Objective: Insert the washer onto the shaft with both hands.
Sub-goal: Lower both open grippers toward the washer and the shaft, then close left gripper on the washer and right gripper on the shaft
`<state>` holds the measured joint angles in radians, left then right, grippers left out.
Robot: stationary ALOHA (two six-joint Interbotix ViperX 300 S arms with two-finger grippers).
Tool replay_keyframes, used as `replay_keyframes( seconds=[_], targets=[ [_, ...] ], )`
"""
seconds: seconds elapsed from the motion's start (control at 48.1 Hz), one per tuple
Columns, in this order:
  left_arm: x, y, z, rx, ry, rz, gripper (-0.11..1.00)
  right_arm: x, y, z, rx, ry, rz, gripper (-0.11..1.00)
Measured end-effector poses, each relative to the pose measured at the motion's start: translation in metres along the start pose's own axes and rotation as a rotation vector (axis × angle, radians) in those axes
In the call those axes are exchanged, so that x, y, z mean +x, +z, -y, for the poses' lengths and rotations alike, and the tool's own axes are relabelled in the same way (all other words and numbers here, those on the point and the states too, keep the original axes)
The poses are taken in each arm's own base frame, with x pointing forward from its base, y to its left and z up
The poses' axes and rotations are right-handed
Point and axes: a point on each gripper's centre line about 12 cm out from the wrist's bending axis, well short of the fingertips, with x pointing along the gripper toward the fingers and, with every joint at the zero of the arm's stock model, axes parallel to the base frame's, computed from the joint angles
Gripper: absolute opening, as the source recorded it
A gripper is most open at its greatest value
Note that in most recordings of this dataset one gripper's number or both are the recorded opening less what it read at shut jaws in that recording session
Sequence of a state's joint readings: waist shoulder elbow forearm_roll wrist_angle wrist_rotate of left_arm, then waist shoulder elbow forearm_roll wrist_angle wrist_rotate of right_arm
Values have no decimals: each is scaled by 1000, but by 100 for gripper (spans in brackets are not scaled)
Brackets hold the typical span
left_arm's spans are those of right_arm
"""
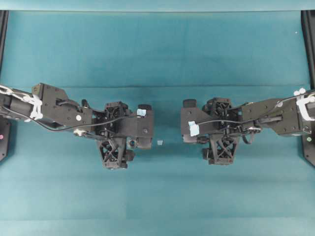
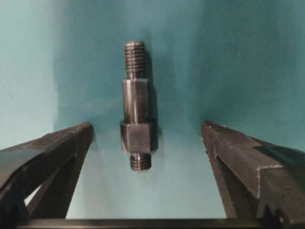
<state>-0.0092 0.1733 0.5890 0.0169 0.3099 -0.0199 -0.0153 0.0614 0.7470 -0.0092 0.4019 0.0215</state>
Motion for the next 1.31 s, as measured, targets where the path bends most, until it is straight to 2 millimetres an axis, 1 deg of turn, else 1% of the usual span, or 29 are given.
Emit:
replay_keyframes(
  seconds=[0.561, 0.623, 0.748, 0.81, 0.914, 1.039, 1.122, 1.163, 1.309],
  targets=[
    [0, 0, 0, 0, 0, 0, 89, 0, 1, 0, 0, -1, -2, 84],
    [0, 1, 1, 3, 0, 2, 89, 1, 0, 1, 1, -1, -3, 81],
    [0, 0, 0, 1, 0, 0, 87, 1, 0, 0, 1, 0, -5, 67],
    [0, 1, 1, 1, -1, 2, 84, 1, 0, 0, 3, 1, -5, 58],
    [0, 1, 1, 4, 0, 2, 69, 1, 0, 0, 4, 1, -8, 46],
    [0, 1, 2, 8, -2, 2, 50, 1, 1, 0, 3, 2, -5, 35],
    [0, 0, 3, 11, -3, 0, 40, 2, 0, -1, 1, 2, -9, 31],
    [0, 0, 3, 13, -3, 0, 38, 2, 0, -1, 1, 2, -9, 29],
    [0, 0, 3, 20, -4, 0, 38, 2, 1, -1, 3, 3, -11, 22]
  ],
)
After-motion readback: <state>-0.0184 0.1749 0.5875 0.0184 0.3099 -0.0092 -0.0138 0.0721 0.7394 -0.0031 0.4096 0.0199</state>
